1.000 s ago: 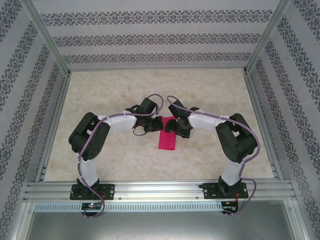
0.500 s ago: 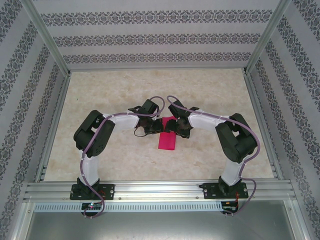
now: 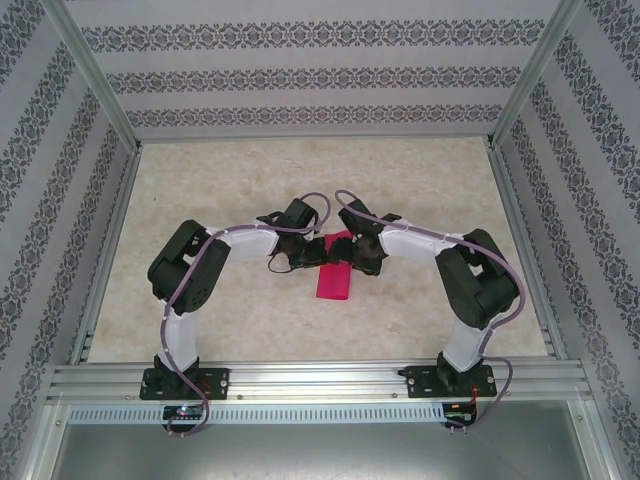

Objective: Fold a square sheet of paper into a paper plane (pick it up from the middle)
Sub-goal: Hold the square sheet of paper at the center of the table, then fold the square sheet of paper in half at the center of the table.

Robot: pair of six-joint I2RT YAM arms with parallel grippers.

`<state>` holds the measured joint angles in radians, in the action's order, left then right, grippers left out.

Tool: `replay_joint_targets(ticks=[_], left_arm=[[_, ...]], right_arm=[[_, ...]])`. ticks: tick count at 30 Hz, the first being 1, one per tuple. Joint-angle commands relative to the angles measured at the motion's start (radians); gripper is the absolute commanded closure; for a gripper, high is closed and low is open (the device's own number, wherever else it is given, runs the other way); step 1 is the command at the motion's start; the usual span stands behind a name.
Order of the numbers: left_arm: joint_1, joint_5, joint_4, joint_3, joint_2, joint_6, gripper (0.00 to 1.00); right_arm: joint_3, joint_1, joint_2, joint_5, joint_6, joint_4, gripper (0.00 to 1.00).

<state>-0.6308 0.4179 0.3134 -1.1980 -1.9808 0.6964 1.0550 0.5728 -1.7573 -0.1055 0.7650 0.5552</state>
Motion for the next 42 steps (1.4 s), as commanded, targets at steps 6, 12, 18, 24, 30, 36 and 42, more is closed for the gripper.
replay_joint_targets(ticks=[6,12,18,24,30,36,42], left_arm=[[-0.012,-0.028,0.075,-0.003,-0.037,-0.032,1.00],[-0.012,-0.029,0.075,-0.006,-0.044,-0.033,1.00],[-0.012,-0.027,0.073,-0.006,-0.046,-0.034,1.00],[-0.013,-0.025,0.071,-0.005,-0.048,-0.033,1.00],[-0.013,-0.027,0.075,-0.004,-0.048,-0.037,1.00],[-0.014,-0.027,0.079,-0.010,-0.055,-0.039,1.00],[-0.015,-0.023,0.082,-0.016,-0.063,-0.042,1.00]], right_arm=[[-0.173,-0.093,0.251,-0.240,0.014,-0.309,0.39],[-0.217,-0.089,0.200,-0.395,0.073,-0.465,0.82],[-0.265,-0.094,0.146,-0.398,0.079,-0.507,0.90],[-0.283,-0.102,0.105,-0.396,0.058,-0.507,0.90],[-0.308,-0.110,0.092,-0.399,0.047,-0.517,0.89],[-0.311,-0.114,0.085,-0.380,0.024,-0.485,0.87],[-0.340,-0.123,0.062,-0.384,0.017,-0.512,0.86]])
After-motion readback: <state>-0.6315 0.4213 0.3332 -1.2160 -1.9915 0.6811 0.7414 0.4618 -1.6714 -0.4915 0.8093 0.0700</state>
